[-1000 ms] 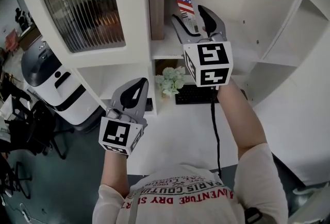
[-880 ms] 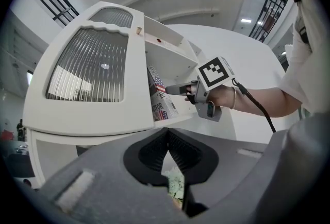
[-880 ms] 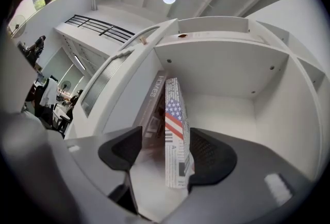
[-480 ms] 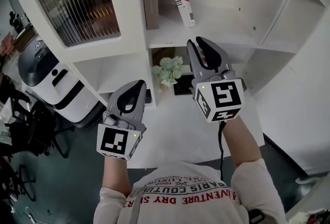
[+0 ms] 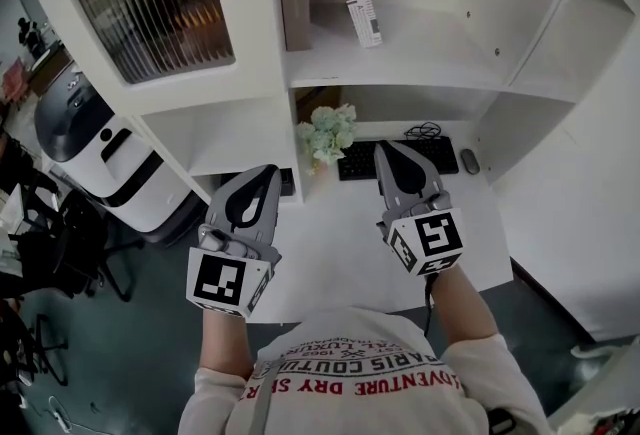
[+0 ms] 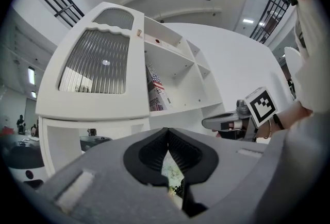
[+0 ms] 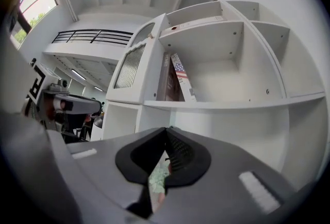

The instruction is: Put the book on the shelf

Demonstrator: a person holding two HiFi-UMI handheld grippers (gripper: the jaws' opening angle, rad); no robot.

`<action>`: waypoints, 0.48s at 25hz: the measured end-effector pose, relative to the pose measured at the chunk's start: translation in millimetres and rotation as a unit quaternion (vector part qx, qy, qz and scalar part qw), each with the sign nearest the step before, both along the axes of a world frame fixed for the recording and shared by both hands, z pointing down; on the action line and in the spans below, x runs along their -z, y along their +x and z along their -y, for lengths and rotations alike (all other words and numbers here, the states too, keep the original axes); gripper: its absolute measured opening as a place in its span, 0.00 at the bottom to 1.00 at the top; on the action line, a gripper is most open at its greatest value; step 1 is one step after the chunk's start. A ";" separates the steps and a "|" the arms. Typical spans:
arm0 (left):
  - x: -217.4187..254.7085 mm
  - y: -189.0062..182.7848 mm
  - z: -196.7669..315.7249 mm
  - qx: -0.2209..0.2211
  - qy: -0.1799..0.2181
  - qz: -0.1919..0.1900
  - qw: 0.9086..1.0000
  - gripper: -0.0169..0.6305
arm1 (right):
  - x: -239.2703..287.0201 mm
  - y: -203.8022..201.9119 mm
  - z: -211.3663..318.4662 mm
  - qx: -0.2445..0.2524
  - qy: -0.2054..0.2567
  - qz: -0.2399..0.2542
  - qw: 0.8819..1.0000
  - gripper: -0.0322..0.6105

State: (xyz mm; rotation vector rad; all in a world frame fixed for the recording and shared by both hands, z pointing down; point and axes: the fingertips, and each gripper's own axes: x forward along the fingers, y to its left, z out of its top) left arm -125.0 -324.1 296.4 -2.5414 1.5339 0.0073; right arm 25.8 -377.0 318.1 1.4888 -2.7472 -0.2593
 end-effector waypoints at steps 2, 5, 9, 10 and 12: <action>-6.7 -0.7 1.1 0.001 -0.005 0.002 1.000 0.03 | -14.1 2.9 -1.8 0.002 -0.016 0.003 1.000 0.05; -14.0 -1.7 3.7 0.005 -0.003 0.005 1.000 0.03 | -26.3 1.9 -4.5 0.005 -0.030 0.006 0.999 0.05; -15.0 1.9 3.4 0.003 -0.008 0.000 1.000 0.03 | -27.4 -2.3 -8.7 0.012 -0.026 -0.005 1.000 0.05; -15.2 2.8 3.6 0.003 -0.010 -0.001 1.000 0.03 | -25.8 -2.5 -9.3 0.014 -0.025 -0.006 1.000 0.05; -16.6 5.4 3.7 0.003 -0.015 -0.001 1.000 0.03 | -21.3 -2.5 -11.2 0.020 -0.023 -0.007 1.000 0.05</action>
